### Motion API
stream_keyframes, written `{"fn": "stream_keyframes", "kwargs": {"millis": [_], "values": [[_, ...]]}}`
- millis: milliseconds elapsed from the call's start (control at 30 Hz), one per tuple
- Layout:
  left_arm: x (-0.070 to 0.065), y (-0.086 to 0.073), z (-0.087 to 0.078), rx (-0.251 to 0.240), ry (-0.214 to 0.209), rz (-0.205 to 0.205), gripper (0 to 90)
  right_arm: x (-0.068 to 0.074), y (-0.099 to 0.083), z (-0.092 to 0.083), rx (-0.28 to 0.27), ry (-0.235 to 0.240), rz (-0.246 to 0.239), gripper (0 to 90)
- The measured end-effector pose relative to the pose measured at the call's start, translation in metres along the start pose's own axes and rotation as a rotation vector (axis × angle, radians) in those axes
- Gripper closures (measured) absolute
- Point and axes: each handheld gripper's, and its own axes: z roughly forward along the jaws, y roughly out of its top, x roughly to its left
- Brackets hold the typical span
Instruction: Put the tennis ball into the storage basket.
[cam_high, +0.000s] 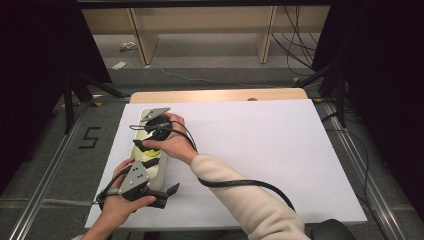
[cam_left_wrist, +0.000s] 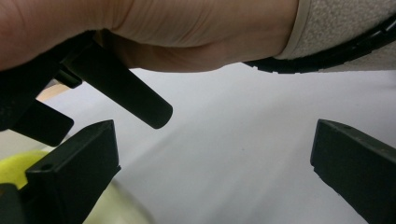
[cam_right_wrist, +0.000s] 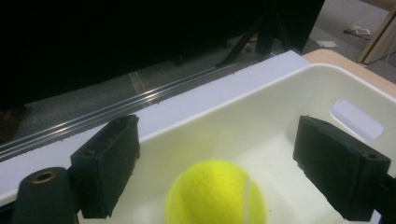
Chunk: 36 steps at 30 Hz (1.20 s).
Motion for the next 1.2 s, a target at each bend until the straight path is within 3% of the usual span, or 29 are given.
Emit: {"fn": "stream_keyframes", "kwargs": {"millis": [1200], "values": [[0.000,0.000,0.000,0.002,0.003,0.002,0.4,-0.019,-0.013,-0.037,-0.010,-0.034,0.033,15.6]]}}
